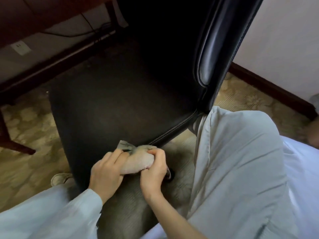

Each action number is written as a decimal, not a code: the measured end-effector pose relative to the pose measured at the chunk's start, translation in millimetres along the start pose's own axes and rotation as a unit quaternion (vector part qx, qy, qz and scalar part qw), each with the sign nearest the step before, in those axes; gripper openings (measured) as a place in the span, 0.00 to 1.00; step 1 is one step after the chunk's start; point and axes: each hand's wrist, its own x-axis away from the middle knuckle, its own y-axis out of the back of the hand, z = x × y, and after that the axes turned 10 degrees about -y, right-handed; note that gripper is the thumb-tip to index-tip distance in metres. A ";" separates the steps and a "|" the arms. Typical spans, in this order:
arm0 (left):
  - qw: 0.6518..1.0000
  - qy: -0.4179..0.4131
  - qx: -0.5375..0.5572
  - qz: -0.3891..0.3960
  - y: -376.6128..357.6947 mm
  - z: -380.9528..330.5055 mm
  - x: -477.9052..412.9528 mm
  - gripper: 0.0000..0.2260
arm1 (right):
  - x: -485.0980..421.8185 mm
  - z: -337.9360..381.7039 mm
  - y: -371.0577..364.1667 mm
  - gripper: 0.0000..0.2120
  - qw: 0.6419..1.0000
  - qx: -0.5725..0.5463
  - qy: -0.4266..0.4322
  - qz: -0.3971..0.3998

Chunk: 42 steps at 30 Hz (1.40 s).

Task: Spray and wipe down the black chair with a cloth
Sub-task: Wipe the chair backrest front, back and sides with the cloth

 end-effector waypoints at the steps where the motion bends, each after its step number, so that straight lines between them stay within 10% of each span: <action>1: 1.000 0.010 -0.012 0.002 1.7 7.8 17.6 0.23 | 15.0 -5.0 -8.7 0.11 1.000 0.000 -0.003 0.017; 10: 0.996 0.066 -0.049 0.035 1.6 45.0 90.1 0.25 | 67.8 -14.1 -37.1 0.11 0.990 0.060 -0.029 0.125; 16: 0.998 -0.051 -0.011 -0.046 -1.8 -5.2 -27.5 0.18 | -9.7 8.9 6.7 0.13 0.998 -0.030 -0.050 -0.023; 27: 0.996 -0.057 0.025 0.059 -27.6 -72.6 -186.4 0.22 | -153.5 40.7 84.0 0.17 0.988 0.038 -0.031 -0.148; 42: 0.999 -0.018 0.044 0.015 9.8 47.5 50.6 0.20 | 48.7 1.6 -35.4 0.18 0.999 0.021 -0.040 0.018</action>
